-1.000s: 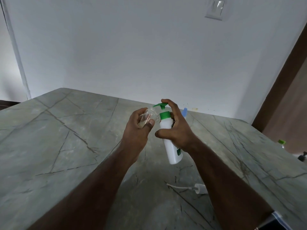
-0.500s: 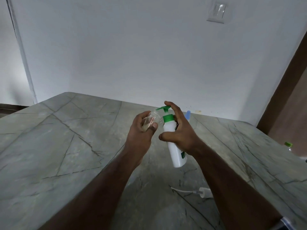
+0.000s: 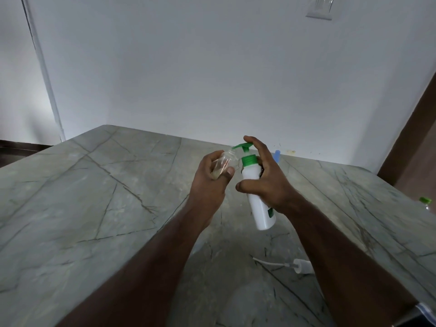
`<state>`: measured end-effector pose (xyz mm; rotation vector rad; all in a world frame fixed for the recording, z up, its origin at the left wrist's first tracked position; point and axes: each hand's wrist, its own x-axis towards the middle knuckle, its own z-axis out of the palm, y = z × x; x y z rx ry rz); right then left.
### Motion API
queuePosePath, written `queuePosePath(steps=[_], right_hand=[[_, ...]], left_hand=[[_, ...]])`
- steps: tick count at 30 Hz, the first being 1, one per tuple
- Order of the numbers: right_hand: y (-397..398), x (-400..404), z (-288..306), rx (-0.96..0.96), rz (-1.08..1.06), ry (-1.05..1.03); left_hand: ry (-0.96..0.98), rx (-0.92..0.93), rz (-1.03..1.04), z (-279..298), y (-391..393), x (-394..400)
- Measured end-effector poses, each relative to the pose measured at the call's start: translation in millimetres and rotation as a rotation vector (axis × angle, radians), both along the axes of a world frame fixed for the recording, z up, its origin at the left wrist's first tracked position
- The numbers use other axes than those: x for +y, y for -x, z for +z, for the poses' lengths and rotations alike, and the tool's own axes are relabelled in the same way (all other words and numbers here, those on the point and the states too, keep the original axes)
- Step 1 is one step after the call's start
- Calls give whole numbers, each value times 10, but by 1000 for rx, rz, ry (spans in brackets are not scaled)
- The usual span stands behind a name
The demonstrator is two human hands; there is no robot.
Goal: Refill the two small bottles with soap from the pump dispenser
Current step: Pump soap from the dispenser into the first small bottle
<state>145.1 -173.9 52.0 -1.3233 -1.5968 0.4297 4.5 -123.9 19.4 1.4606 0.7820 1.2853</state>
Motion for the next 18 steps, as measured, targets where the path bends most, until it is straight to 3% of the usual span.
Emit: queuePosePath(steps=[18], right_hand=[[12, 7, 8, -8, -14, -9]], left_hand=[[-13, 23, 13, 13, -13, -1]])
